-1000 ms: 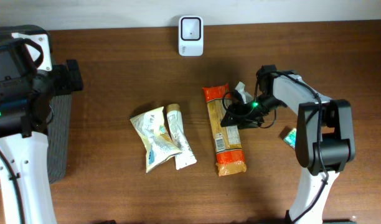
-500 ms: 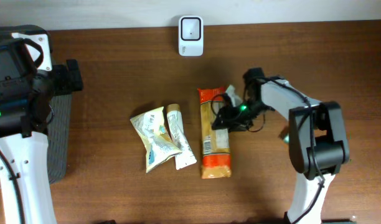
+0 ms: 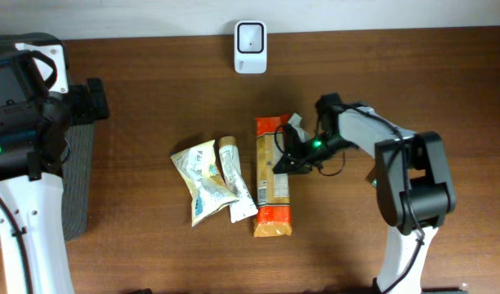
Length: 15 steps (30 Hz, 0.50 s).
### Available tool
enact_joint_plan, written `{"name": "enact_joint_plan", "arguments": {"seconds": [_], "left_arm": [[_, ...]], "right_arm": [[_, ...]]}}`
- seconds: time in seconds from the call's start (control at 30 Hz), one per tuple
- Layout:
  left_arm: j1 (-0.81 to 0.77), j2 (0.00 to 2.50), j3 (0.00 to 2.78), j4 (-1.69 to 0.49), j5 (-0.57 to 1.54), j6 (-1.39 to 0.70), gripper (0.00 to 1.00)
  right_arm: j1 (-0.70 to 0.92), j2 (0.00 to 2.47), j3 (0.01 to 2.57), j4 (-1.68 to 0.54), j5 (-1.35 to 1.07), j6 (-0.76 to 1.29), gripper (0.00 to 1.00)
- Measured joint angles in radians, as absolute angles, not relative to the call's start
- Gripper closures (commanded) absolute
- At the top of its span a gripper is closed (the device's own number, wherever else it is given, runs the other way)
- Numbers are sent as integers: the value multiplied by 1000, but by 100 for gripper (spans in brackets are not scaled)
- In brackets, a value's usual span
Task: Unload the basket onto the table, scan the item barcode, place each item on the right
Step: 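Lift the spaghetti package and turn it toward the scanner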
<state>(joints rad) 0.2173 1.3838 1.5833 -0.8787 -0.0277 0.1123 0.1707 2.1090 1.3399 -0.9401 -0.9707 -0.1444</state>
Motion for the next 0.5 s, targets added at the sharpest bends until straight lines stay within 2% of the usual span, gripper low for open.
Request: {"name": "enact_joint_plan", "arguments": {"seconds": [0.2,0.4,0.5], "left_arm": [[217,1384,1583,-879,-28,112,1],[217,1384,1583,-879,-28,112,1],[217,1384,1583,-879,-28,112,1]], "right_arm": [[55,1887,1333,-1105,-1154,-325,96],[-3,1798,1341,-1123,-1383,-332,96],[-3,1792,1417,-1126,-1401,-299,96]]}}
